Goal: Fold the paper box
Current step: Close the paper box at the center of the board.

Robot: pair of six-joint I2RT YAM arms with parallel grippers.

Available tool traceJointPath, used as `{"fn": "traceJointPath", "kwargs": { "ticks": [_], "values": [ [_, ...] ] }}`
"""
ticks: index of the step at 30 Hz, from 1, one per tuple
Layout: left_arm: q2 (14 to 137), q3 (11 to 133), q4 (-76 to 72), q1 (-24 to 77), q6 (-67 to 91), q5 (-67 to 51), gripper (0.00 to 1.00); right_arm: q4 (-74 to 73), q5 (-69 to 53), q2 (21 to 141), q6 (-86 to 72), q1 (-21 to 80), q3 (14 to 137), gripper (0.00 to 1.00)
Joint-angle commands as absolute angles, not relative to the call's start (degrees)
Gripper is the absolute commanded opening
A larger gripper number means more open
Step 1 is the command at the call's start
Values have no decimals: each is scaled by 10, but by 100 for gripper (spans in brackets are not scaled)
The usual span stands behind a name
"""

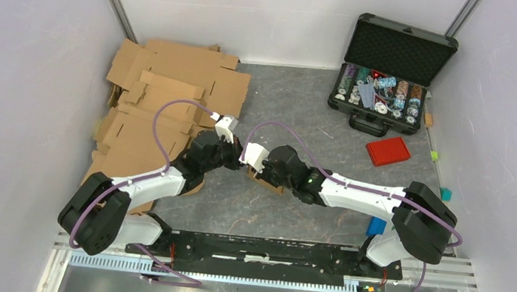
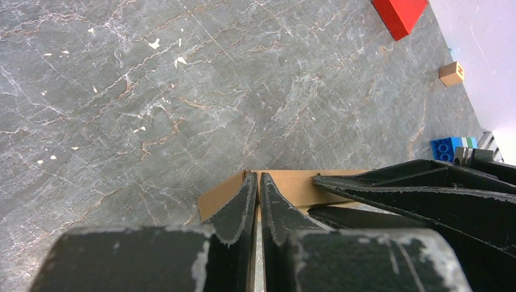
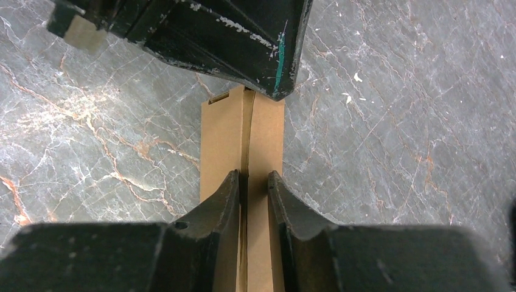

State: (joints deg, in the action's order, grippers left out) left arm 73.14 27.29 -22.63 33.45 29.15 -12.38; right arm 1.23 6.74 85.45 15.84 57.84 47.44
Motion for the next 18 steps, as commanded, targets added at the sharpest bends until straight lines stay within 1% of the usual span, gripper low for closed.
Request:
{"fn": "traceJointPath", "kwargs": {
  "ticks": [1, 6, 12, 15, 18],
  "values": [
    [745, 252, -114, 348, 308, -186, 9, -4, 61, 868, 148, 580, 479, 21],
    [734, 265, -87, 348, 301, -185, 10, -4, 61, 864, 147, 580, 477, 22],
    [735, 223, -136, 348, 327, -178, 11, -4, 58, 865, 144, 580, 473, 22],
    [745, 201, -177, 349, 348, -184, 10, -4, 55, 867, 142, 580, 470, 26],
    [754, 194, -187, 350, 356, -186, 10, -4, 56, 873, 142, 581, 470, 29]
  ]
}}
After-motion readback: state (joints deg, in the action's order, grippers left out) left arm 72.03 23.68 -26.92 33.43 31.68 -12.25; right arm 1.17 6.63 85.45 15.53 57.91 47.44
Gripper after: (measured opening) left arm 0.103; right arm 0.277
